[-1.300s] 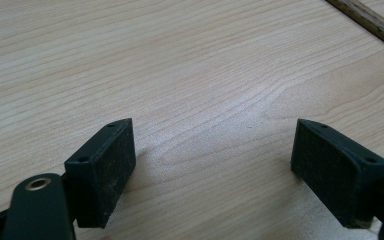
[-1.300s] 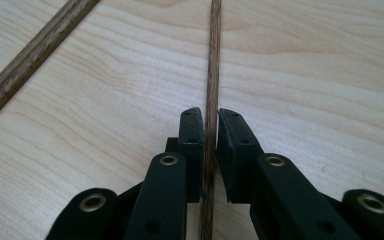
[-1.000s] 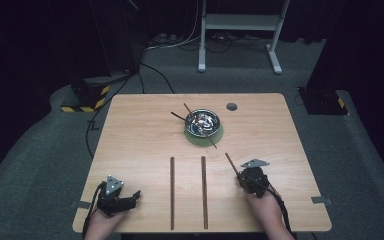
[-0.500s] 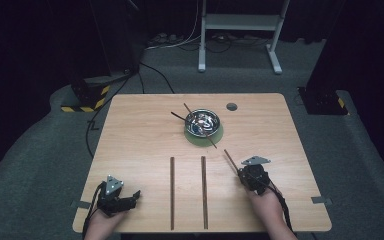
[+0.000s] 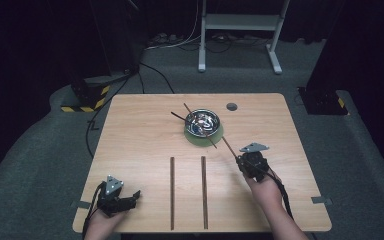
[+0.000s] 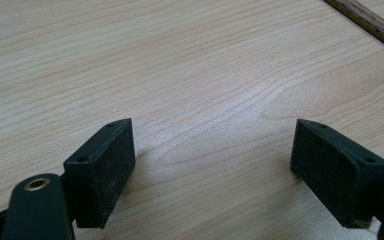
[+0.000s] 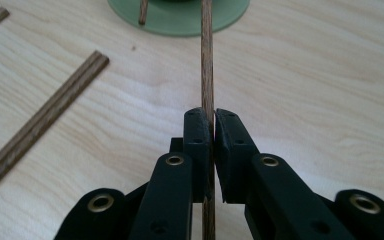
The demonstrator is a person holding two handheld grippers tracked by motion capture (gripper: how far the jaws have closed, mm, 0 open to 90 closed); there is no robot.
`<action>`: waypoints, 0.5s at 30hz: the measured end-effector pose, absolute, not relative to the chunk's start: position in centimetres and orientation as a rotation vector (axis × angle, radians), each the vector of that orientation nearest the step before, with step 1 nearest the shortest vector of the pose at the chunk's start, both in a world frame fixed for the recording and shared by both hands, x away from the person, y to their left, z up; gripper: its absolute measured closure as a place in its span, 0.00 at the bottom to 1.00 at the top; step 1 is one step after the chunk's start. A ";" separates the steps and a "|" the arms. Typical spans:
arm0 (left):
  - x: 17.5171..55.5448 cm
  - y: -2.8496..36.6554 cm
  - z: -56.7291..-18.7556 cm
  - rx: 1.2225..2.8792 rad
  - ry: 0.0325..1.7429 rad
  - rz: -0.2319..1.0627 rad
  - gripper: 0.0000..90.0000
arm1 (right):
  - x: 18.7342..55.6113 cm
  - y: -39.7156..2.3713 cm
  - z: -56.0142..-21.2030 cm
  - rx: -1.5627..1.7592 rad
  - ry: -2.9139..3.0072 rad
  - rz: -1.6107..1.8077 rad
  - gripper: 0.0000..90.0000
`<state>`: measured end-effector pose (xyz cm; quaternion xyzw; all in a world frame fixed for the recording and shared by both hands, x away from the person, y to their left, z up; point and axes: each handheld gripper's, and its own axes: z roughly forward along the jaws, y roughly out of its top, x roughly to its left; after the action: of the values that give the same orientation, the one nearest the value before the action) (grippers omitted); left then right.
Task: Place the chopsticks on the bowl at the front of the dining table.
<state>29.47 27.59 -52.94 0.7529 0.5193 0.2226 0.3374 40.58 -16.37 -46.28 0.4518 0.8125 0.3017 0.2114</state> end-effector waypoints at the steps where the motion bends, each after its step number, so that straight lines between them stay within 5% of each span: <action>1: 29.5 27.6 -52.9 1.962 1.353 0.580 0.20 | 40.6 -16.4 -46.3 1.255 2.258 0.838 0.93; 15: 29.5 27.6 -52.9 1.962 1.353 0.580 0.20 | 43.5 -14.4 -45.1 1.245 2.271 0.894 0.93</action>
<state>29.47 27.59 -52.94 0.7530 0.5193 0.2225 0.3374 43.49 -14.43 -45.05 0.4451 0.8123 0.3198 0.1995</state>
